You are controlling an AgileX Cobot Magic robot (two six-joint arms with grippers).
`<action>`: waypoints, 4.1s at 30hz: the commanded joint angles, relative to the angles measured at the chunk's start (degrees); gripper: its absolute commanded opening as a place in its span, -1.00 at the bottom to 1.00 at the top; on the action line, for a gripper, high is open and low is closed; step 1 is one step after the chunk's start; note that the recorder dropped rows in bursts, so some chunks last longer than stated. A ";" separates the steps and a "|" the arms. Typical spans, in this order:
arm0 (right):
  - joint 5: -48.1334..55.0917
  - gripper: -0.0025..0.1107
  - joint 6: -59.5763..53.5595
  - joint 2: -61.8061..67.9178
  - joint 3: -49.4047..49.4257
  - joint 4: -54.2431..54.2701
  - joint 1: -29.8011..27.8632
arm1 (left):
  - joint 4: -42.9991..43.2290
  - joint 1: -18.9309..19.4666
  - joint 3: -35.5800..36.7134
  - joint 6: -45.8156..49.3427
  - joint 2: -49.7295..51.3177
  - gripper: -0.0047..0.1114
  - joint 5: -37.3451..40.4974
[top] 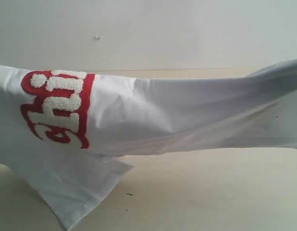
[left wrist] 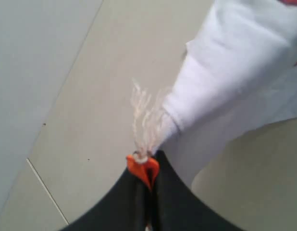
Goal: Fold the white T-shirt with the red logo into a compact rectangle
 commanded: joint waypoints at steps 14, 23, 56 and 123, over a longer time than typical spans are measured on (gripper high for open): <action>6.16 -0.96 22.12 -18.95 0.01 -5.44 18.08 | -8.90 -4.65 -0.46 -2.78 -26.01 -0.92 10.81; 6.16 -0.96 36.32 -28.19 0.50 -1.27 25.76 | -11.93 -6.25 -1.79 -10.93 -35.71 -0.92 11.31; -41.25 -0.91 85.95 40.31 11.62 -59.96 14.94 | 20.69 12.82 24.19 -26.20 39.17 -0.63 -68.21; -55.49 -0.96 89.90 49.13 6.07 -48.03 9.81 | -21.93 8.52 32.31 -37.11 17.47 -0.67 -25.29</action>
